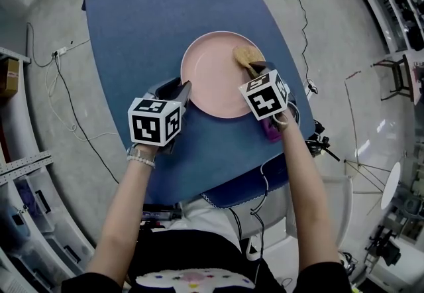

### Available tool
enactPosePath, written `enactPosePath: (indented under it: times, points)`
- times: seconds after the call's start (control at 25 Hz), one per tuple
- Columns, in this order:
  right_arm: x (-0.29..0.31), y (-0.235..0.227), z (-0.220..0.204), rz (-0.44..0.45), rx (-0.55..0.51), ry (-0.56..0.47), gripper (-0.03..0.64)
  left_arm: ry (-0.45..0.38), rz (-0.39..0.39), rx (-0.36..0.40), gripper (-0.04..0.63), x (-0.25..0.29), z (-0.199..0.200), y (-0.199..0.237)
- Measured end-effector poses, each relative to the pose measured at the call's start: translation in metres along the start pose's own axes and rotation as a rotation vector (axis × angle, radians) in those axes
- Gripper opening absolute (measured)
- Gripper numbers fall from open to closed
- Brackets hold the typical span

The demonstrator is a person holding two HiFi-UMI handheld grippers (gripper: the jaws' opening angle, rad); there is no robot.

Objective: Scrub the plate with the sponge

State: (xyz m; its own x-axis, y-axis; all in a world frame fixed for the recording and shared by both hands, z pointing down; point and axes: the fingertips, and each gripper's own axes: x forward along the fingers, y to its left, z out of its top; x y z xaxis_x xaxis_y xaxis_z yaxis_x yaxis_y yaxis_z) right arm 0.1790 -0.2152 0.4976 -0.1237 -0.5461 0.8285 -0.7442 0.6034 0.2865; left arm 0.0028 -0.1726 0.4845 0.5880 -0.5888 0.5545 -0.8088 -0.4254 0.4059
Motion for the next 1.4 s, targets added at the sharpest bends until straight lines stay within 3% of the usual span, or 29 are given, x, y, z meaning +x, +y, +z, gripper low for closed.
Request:
enactPosePath:
  times: [0.2,0.4,0.64,0.84,1.0,1.2,1.4]
  points:
    - [-0.039,0.009,0.012,-0.039,0.105,-0.113,0.04,-0.045,-0.004,0.027,0.084,-0.018,0.015,0.001]
    - [-0.086,0.024,0.024,-0.076,0.208,-0.241,0.04,-0.111,-0.023,0.107,0.025,-0.046,0.037,-0.008]
    - [-0.142,0.046,0.032,-0.114,0.301,-0.369,0.04,-0.158,-0.045,0.286,0.011,-0.082,0.052,-0.03]
    - [-0.184,0.069,0.041,-0.107,0.357,-0.475,0.04,-0.216,-0.047,0.391,0.01,-0.115,0.067,-0.047]
    - [-0.208,0.08,0.044,-0.125,0.393,-0.536,0.04,-0.254,-0.078,0.395,0.011,-0.141,0.071,-0.057]
    - [-0.228,0.098,0.044,-0.119,0.389,-0.56,0.04,-0.234,-0.074,0.445,0.011,-0.167,0.063,-0.062]
    - [-0.251,0.108,0.049,-0.144,0.374,-0.601,0.04,-0.251,-0.088,0.436,0.011,-0.183,0.061,-0.067]
